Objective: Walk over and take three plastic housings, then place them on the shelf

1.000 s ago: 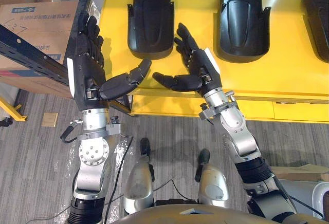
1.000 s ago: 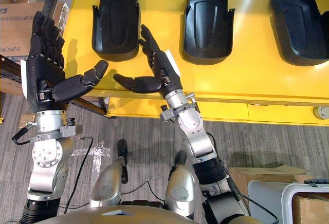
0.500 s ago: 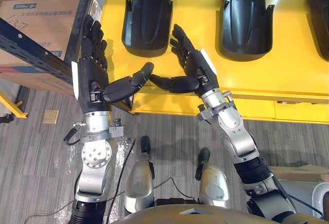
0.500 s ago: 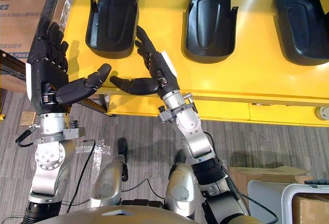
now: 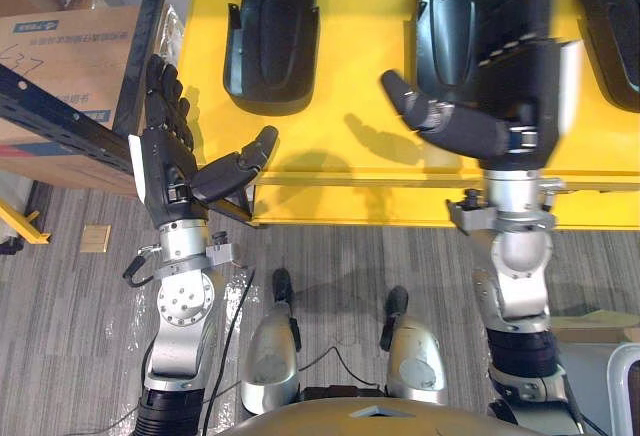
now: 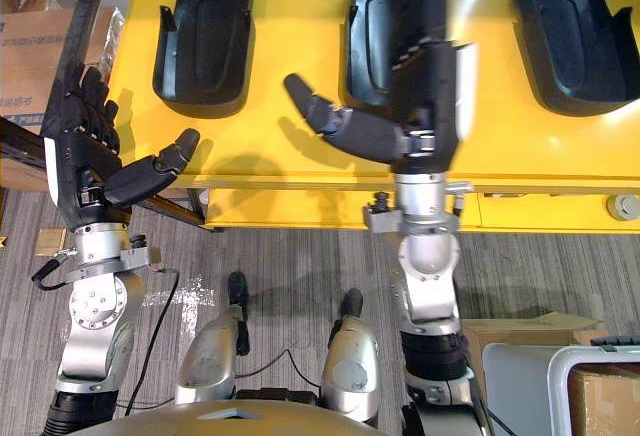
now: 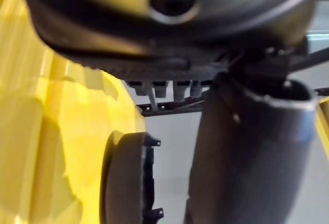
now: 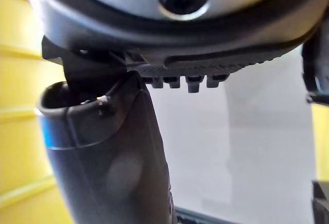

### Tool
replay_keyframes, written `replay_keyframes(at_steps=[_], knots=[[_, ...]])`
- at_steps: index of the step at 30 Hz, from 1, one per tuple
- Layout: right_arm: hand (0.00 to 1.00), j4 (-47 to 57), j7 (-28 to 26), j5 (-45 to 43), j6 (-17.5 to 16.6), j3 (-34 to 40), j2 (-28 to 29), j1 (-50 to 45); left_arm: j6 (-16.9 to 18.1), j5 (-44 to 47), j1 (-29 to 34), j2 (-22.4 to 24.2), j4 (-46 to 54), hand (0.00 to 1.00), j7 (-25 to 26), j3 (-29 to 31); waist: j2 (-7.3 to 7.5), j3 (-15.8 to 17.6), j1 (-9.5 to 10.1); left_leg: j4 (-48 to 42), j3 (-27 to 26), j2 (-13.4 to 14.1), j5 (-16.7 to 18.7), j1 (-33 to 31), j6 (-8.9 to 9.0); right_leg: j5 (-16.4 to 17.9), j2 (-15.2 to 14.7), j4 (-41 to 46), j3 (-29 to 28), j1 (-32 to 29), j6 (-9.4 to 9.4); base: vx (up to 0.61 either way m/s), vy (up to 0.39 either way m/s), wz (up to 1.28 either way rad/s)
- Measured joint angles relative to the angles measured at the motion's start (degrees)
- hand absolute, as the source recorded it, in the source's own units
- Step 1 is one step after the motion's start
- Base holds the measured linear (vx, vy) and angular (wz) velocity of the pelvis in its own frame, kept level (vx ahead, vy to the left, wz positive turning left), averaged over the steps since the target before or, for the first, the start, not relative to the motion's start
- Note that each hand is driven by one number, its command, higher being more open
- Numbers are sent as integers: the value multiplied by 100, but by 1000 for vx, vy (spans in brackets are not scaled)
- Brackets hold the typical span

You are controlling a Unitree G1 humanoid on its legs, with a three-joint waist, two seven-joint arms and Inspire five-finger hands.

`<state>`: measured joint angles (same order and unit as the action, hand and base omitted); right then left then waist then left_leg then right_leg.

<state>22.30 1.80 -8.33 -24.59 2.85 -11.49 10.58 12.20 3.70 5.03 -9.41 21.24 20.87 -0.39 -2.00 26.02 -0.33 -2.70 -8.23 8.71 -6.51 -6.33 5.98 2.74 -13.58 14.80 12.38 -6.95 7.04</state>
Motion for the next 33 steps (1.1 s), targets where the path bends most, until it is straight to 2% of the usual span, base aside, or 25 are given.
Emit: replay_keyframes(at_steps=[5,8,11,13,14,15,16,18,21,22,23,27,30,33], knots=[[100,96,183,13,7,369,13,-790,65,25,12,0,-67,100,-57,14,10,-1,-32,-9,-157,33,90,101,28,-28,51,-97,-153,19,37,17,-1,-18],[100,96,349,121,53,481,95,-1339,356,25,284,1,71,100,-498,10,23,-12,-138,127,-182,42,91,250,37,-69,81,-219,-141,165,92,58,-6,-3],[100,98,408,122,52,573,166,-1779,896,147,706,-1,387,100,-1269,-99,28,-244,-152,345,-261,33,94,493,45,-69,100,-413,-134,374,100,82,8,-5],[100,97,601,132,53,566,326,-2012,1326,780,792,-38,750,100,-2351,-296,58,-616,-146,461,-277,26,93,537,55,-71,110,-517,-110,410,104,118,7,3],[100,96,648,141,55,558,348,-2033,1380,969,787,-56,835,100,-2660,-377,55,-694,-140,508,-294,21,90,582,59,-71,110,-533,-125,428,104,123,12,-6],[100,81,775,284,57,554,350,-2053,1428,1246,766,-88,965,100,-3237,-570,51,-822,-141,577,-323,5,91,703,59,-82,110,-619,-147,544,122,61,9,-9],[100,61,844,385,58,554,348,-2053,1430,1292,766,-109,1005,100,-3495,-662,50,-894,-144,626,-358,1,91,771,59,-83,110,-648,-161,587,125,74,20,-15],[100,-48,1084,591,59,554,348,-2064,1293,1454,636,-292,1002,100,-4318,-1124,37,-1186,-177,742,-441,-9,98,951,68,-101,117,-780,-186,738,153,51,18,-14],[100,-350,1428,831,229,559,346,-2060,874,1652,559,-514,831,100,-5062,-1684,20,-1350,-290,753,-618,2,146,1110,89,-122,143,-836,-352,799,182,5,11,-26],[100,-405,1472,872,273,565,347,-2103,815,1653,558,-518,731,100,-5136,-1779,3,-1390,-320,755,-658,4,152,1118,89,-137,149,-860,-393,798,196,-20,18,-48],[100,-487,1537,858,371,593,346,-2250,598,1662,564,-537,482,100,-5240,-1949,-42,-1433,-344,772,-850,22,190,1198,112,-195,189,-950,-553,788,193,-31,21,-56],[100,-714,1522,771,522,700,344,-2664,259,1694,575,-645,-119,100,-5238,-2185,-121,-1580,-567,775,-1324,93,275,1296,163,-373,321,-1200,-996,673,194,-13,10,-62],[100,-1230,1470,517,559,916,336,-2992,117,1765,545,-705,-635,100,-5171,-2559,-118,-1673,-810,773,-1636,163,334,1385,225,-497,433,-1298,-1287,582,193,41,-9,-50],[100,-2066,1449,322,571,1017,306,-3209,-100,1614,376,-791,-1148,100,-5043,-3072,-103,-1770,-940,774,-1779,224,384,1485,282,-501,514,-1301,-1413,587,193,47,-18,-29]])
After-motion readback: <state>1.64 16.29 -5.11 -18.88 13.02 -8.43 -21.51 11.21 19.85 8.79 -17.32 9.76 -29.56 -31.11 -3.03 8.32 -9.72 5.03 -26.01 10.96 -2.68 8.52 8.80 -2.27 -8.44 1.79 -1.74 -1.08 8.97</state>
